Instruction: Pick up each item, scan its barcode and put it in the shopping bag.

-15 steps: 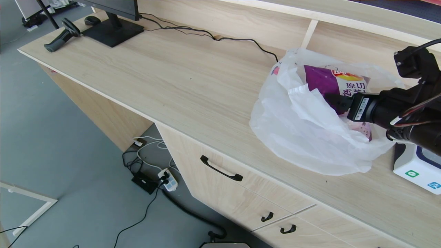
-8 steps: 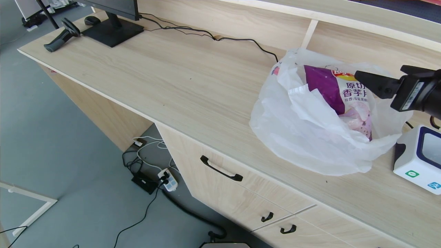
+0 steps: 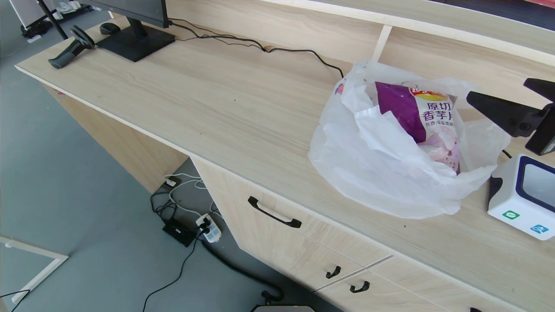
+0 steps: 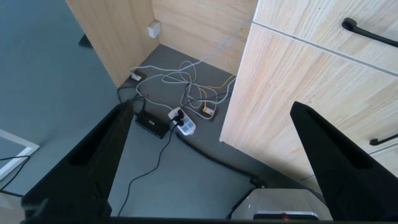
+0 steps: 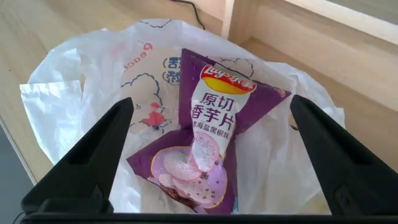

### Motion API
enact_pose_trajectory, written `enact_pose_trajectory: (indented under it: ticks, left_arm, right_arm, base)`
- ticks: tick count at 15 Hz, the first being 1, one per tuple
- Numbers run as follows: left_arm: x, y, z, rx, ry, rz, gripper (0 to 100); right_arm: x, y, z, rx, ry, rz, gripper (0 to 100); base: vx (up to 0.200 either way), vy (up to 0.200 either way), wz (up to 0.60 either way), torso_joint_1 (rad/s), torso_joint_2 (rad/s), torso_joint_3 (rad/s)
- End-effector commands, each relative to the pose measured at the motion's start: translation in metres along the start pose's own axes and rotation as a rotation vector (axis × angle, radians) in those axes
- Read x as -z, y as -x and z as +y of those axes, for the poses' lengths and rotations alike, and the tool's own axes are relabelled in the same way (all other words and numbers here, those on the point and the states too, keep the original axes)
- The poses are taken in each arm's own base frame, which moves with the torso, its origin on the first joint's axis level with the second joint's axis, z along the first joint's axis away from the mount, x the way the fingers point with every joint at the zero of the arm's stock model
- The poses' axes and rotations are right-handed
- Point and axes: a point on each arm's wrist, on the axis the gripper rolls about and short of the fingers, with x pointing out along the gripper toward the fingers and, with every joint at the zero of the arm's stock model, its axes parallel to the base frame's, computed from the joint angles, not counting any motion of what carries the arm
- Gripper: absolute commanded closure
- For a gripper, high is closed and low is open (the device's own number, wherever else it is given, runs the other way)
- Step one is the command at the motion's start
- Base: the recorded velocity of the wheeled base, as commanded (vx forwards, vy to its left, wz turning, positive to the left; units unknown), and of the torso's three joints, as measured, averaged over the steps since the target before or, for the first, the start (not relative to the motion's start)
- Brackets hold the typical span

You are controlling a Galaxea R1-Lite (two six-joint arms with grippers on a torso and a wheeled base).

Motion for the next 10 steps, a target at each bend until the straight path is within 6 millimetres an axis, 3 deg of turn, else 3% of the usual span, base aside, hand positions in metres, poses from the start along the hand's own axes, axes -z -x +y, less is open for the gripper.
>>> enact_pose_trajectory:
  ticks: [1,7,10]
  left_arm:
    - [0.0,0.0,0.0,0.0,0.0,0.0,0]
    - [0.0,0.0,0.0,0.0,0.003,0.001,0]
    - [0.0,0.0,0.0,0.002,0.003,0.001,0]
  right_arm:
    - [0.0,0.002,0.0,-0.014,0.011,-0.006,0]
    - [-0.003,0.004,0.0,-0.02,0.018,-0.017,0]
    - [0.006,0.017,0.001,-0.023,0.012,0.001,0]
  base:
    - [0.0,0.0,-0.6,-0.007,0.0,0.002]
    - [0.0,0.0,-0.6,0.004,0.0,0.003]
    - [0.0,0.0,0.0,0.0,0.0,0.0]
